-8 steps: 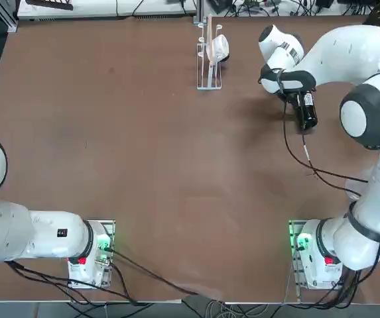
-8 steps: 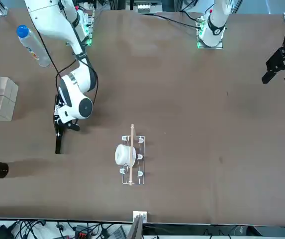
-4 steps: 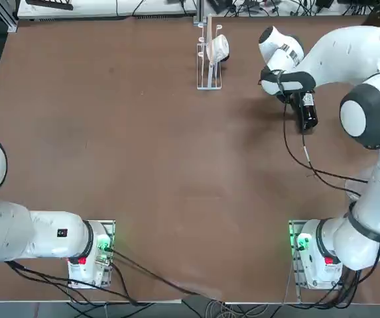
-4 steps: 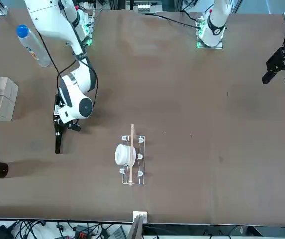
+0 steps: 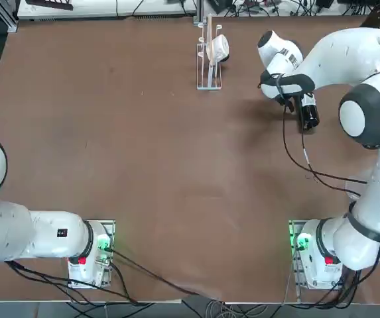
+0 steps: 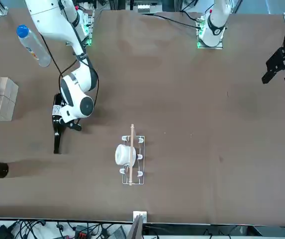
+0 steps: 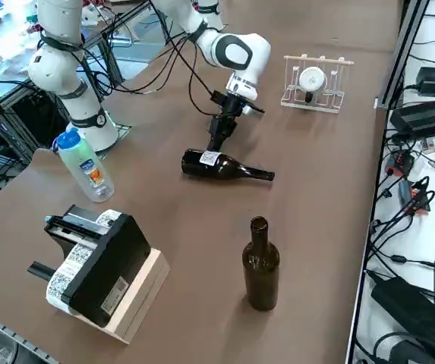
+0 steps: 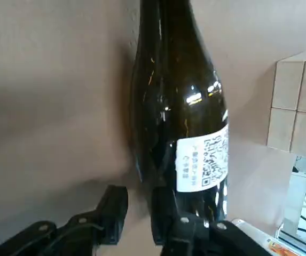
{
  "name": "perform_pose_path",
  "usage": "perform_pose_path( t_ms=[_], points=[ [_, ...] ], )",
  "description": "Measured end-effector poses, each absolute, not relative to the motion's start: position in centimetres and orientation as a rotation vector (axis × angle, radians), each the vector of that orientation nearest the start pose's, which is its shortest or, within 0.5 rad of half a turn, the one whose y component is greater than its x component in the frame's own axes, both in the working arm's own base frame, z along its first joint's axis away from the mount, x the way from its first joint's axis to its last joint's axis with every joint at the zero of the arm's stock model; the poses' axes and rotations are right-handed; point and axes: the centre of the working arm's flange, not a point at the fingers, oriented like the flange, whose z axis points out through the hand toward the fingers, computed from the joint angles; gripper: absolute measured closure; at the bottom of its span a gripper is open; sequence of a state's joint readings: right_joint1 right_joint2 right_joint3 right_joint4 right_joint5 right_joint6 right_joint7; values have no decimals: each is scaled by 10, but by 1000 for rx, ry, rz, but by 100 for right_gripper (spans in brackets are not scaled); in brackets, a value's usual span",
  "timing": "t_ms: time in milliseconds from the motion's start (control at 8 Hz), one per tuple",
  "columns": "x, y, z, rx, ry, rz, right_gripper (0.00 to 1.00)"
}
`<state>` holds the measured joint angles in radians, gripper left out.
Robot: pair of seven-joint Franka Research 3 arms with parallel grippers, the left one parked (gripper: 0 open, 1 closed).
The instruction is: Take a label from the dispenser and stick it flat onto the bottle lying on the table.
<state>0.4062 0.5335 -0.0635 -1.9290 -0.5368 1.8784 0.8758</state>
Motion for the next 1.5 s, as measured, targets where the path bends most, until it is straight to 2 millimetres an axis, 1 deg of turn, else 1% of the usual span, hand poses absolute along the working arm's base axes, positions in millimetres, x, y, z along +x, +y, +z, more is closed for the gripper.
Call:
perform_pose_path(
  t_ms=[250, 500, 625, 750, 875, 1250, 1375, 1500],
  points=[
    [540, 153, 184, 2395, -267, -238, 68],
    [541, 157, 186, 2400, -279, -224, 68],
    [544, 161, 191, 2411, -291, -215, 68],
    [551, 166, 200, 2432, -320, -209, 68],
    [559, 175, 214, 2453, -351, -203, 68],
    [582, 199, 263, 2483, -409, -174, 68],
    [589, 203, 281, 2491, -408, -178, 68],
    [596, 204, 305, 2504, -380, -184, 68]
  ],
)
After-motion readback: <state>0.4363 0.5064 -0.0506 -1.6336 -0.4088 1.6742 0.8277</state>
